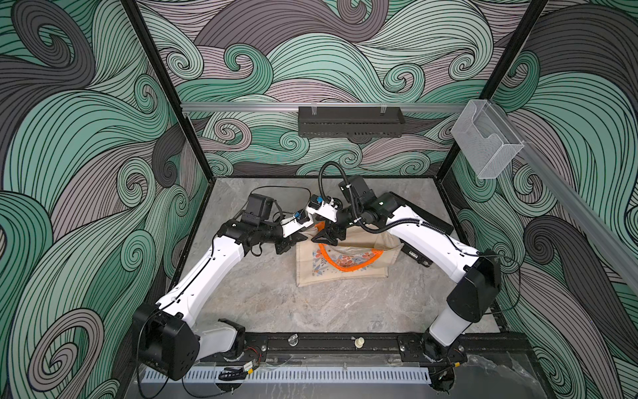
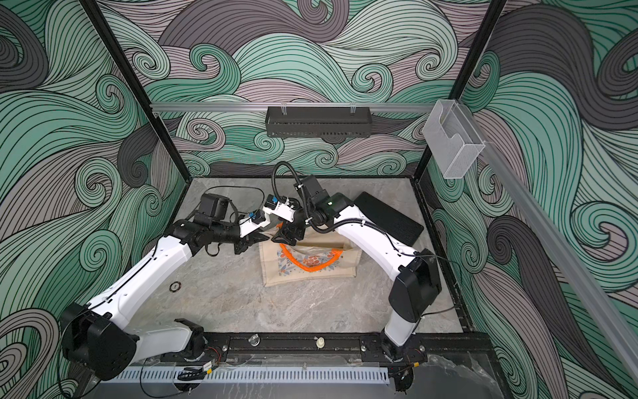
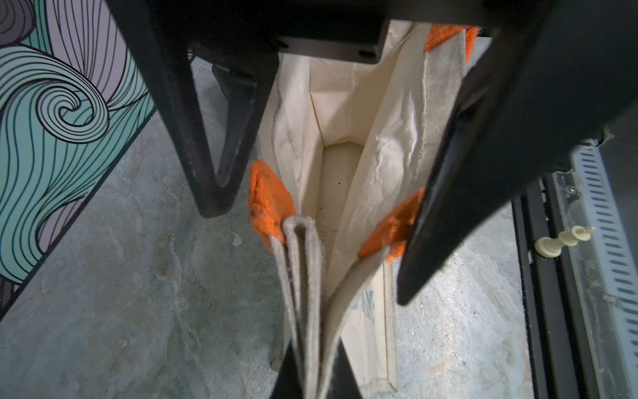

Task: Put away the canvas bag
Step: Press the canvas bag at the center of the board.

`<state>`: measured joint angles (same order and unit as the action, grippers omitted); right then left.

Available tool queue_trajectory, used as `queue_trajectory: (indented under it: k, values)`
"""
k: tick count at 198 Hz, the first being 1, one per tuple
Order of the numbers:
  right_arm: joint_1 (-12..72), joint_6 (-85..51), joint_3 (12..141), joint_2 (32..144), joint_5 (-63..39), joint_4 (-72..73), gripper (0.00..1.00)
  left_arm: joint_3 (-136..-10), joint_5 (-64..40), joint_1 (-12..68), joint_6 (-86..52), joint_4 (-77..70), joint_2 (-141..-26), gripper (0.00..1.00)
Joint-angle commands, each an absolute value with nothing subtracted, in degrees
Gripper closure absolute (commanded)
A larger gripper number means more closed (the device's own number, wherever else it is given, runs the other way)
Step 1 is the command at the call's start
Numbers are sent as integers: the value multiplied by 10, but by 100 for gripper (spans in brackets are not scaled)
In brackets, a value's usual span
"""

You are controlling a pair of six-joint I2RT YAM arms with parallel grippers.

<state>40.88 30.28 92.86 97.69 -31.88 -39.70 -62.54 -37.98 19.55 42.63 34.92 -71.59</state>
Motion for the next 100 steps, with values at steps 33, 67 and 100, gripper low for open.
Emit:
queue_trajectory:
  k: [33,67,100]
  values:
    - [413,379,908,979,-199,-447,34,-659,-446,165,421,354,-692,100]
    - [414,393,907,974,-193,-448,63,-658,-435,159,423,348,-690,100]
    - [413,403,919,982,-181,-451,86,-650,-424,153,421,338,-682,100]
